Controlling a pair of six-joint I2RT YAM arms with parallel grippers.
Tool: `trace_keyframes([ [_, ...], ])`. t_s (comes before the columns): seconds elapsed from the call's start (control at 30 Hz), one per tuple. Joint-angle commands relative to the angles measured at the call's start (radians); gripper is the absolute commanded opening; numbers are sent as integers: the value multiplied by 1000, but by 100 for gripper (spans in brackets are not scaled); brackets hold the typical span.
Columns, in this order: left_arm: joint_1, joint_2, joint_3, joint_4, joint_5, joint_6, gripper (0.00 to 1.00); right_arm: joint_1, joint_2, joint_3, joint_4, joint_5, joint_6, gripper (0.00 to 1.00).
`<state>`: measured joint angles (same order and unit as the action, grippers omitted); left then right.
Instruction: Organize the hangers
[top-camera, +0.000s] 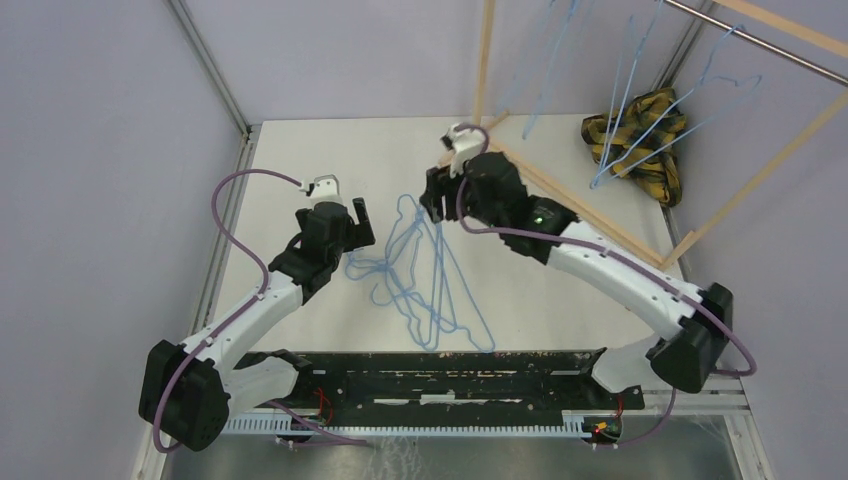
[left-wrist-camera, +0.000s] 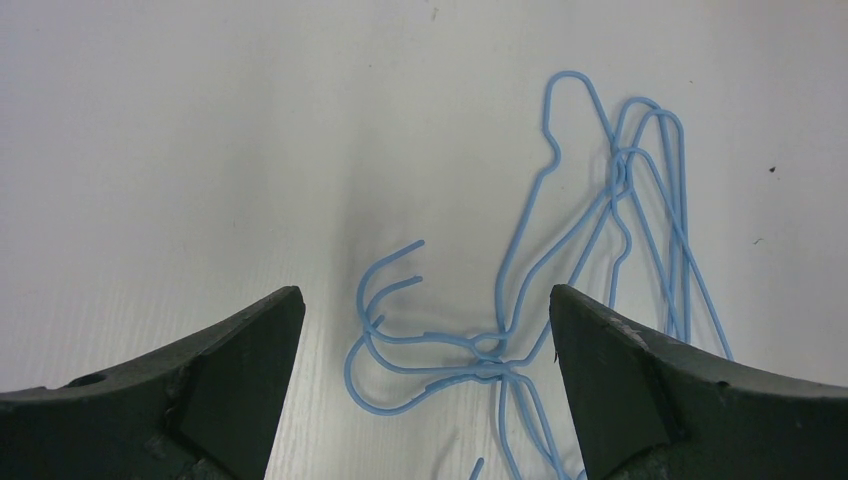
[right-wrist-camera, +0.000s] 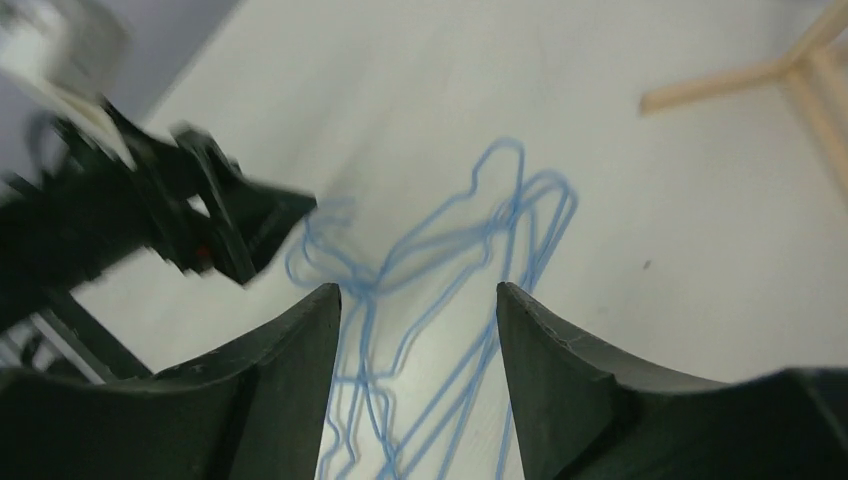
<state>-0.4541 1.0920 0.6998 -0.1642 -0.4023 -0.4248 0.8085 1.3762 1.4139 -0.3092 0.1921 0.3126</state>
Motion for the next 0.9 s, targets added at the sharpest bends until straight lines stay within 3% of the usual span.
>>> trace_keyframes([
  [0.0,-3,-26,16,-2,-72,-10,99,28,88,-163,8,-96,29,64],
  [0.33,21,-5,50,-60,-82,-84,99,115,305,-305,18,-222,20,51],
  [0.77,35,-25,11,-49,-74,-78,99,173,498,-252,57,-263,52,48],
  [0.87,35,-35,6,-47,-72,-75,99,172,518,-249,56,-252,56,41],
])
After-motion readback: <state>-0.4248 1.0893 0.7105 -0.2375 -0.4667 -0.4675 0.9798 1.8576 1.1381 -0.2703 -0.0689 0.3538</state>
